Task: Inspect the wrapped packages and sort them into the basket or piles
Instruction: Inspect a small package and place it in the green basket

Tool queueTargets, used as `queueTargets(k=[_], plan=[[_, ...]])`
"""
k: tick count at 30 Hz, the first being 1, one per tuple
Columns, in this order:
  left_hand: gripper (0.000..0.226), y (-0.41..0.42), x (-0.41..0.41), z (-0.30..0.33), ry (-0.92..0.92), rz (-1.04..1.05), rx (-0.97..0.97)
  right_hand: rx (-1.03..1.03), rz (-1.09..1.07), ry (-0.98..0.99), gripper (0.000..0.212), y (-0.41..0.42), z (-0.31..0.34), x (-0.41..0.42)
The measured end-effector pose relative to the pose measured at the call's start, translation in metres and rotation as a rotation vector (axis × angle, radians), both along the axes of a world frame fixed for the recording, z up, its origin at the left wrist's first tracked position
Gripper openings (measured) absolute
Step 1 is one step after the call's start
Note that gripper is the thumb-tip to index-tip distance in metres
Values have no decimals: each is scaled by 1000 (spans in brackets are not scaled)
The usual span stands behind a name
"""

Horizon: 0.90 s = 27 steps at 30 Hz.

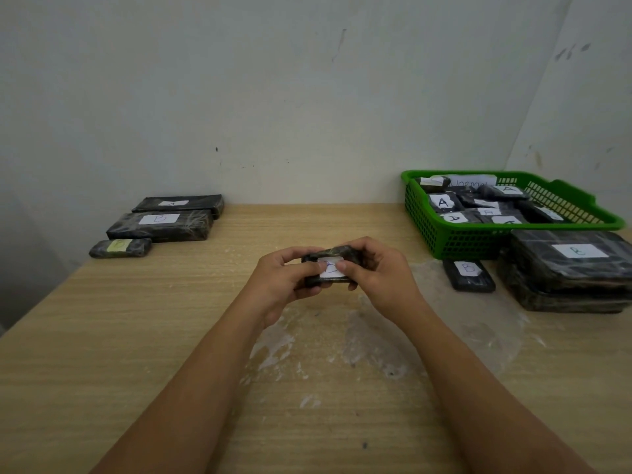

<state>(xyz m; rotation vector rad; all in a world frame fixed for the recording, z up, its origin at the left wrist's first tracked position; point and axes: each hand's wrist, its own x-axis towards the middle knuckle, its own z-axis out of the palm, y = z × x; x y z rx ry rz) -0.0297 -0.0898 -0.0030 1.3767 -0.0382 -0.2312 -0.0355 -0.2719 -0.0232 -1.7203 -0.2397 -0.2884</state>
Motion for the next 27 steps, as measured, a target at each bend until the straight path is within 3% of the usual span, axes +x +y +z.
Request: queueTargets(k=[5,8,12,18,27], plan=[[44,2,1,0,-99,-90,1,133,-10,102,14,-6,2,2],[55,4,3,-2,-184,-110,40,269,17,196,24,-8,4,4],[62,6,5,-4,-169,-65,15,323,33,220,28,-5,6,3],[50,3,7,-5,-150,-18,11,213,60,159,46,-9,7,0],[37,2,3,-3,-165,-64,56,220,-21,130,42,-9,11,-3]])
